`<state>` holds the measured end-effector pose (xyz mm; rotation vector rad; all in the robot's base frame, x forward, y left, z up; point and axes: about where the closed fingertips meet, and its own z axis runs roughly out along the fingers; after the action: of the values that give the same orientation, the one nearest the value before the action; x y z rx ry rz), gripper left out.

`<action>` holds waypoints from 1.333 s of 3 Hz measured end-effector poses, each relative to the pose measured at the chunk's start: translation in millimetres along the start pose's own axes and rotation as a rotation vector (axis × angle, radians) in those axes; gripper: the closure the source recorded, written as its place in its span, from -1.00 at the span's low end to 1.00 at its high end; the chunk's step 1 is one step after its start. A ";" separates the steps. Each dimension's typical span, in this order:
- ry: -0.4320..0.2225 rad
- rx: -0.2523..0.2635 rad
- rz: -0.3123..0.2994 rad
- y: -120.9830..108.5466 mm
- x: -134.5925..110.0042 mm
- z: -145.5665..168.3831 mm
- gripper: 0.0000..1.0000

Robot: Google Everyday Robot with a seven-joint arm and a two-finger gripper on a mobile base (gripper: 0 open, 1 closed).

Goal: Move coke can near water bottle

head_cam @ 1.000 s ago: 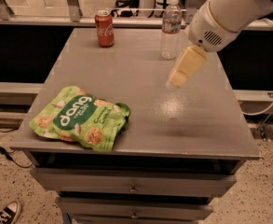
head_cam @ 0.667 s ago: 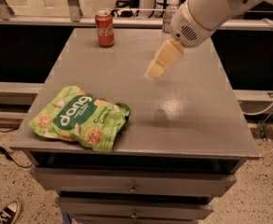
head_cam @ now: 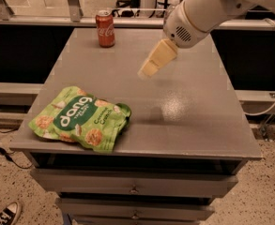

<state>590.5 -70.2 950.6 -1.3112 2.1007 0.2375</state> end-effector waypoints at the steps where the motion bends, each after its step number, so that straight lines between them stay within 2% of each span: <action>1: -0.085 -0.006 0.061 -5.7 -21.4 32.3 -1.00; 2: -0.208 0.023 0.135 -24.9 -53.0 73.5 -1.00; 3: -0.326 0.084 0.199 -55.9 -84.1 117.9 -1.00; 4: -0.387 0.128 0.228 -77.6 -100.2 140.8 -1.00</action>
Offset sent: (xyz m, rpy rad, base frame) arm 0.1274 0.0955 -0.0250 0.3983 -0.1374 -0.1618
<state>746.2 31.8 915.3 -0.8701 1.8934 0.4112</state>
